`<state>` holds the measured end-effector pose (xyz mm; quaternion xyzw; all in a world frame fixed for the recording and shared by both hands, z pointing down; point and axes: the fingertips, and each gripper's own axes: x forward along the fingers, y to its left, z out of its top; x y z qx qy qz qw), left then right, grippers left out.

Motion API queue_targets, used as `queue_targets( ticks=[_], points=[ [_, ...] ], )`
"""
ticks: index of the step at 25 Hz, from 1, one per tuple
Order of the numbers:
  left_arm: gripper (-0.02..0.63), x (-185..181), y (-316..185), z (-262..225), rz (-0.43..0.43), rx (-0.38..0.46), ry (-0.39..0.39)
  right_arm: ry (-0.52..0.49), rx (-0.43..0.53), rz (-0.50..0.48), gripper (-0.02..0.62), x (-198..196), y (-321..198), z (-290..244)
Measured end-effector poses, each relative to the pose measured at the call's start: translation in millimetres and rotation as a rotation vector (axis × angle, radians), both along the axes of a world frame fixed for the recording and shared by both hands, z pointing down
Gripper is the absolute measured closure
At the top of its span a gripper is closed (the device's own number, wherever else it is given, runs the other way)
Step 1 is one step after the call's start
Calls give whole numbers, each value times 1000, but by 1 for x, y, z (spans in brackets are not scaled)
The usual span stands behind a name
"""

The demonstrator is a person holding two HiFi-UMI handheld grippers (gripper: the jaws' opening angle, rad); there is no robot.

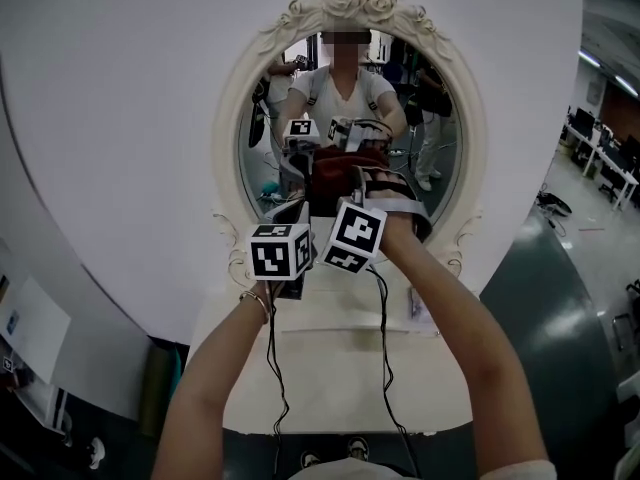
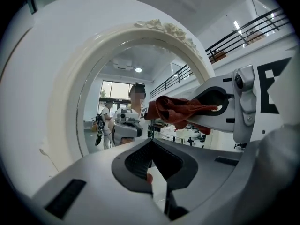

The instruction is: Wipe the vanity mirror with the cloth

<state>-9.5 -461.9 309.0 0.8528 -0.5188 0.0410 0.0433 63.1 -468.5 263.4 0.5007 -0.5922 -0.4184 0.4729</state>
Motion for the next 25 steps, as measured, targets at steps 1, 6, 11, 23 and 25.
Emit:
queue_targets(
  ticks=[1,6,11,23,25],
  points=[
    [595,1,0,8,1,-11,-4,-3,-11,-2,538,0,0,8],
    [595,3,1,48,3,-70,-2,-31,-78,-13,537,-1,1,54],
    [595,3,0,84,0,-121,-4,-48,-153,-8,538,1,1,105],
    [595,-1,12,162,9,-232,-36,-51,-287,-4,538,0,6,200],
    [595,-4,14,172,9,-245,-45,-50,-306,-6,537,-2,7,211]
  ],
)
